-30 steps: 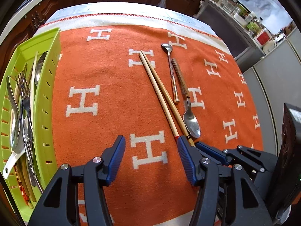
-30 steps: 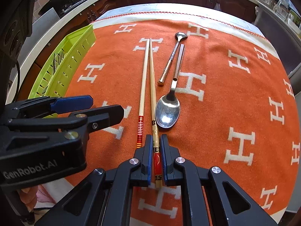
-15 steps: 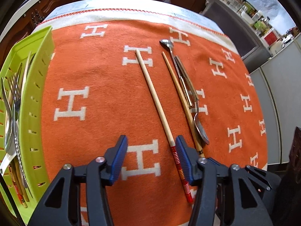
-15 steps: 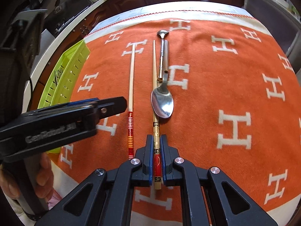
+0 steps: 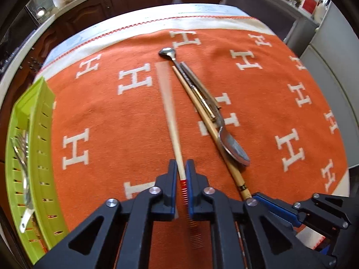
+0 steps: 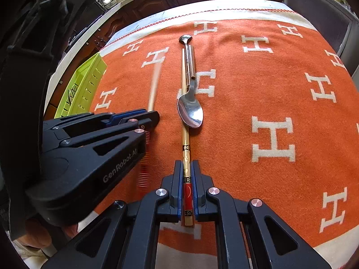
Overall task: Organize utensils
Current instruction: 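Grasp the other red-striped chopstick with the left gripper while the right holds its chopstick, then carry both chopsticks into the green tray and open both grippers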
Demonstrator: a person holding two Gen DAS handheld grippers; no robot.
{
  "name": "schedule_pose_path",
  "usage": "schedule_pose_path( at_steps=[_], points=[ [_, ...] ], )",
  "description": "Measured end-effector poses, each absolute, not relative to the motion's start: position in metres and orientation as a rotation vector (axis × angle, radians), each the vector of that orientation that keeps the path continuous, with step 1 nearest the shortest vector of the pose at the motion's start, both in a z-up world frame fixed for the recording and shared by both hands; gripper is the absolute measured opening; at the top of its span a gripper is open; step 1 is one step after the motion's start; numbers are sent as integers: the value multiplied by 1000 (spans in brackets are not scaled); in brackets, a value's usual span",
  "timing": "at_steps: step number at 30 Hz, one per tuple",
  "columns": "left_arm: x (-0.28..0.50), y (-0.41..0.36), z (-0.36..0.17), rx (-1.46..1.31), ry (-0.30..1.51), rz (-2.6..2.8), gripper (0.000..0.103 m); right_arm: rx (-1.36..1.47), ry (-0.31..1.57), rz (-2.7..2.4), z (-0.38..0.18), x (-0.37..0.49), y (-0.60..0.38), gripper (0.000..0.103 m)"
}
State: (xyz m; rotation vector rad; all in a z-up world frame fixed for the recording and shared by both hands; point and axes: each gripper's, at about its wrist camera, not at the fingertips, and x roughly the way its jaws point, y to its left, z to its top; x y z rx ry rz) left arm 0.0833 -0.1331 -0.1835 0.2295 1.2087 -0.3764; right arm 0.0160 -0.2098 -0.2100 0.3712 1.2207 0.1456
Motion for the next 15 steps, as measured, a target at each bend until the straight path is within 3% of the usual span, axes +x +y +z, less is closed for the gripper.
schedule_pose_path(
  at_steps=[8, 15],
  points=[
    [88, -77, -176, 35, 1252, -391, 3, 429, 1216, 165, -206, 15, -212, 6],
    [85, -29, -121, -35, 1155, -371, 3, 470, 1181, 197, -185, 19, -204, 6]
  ],
)
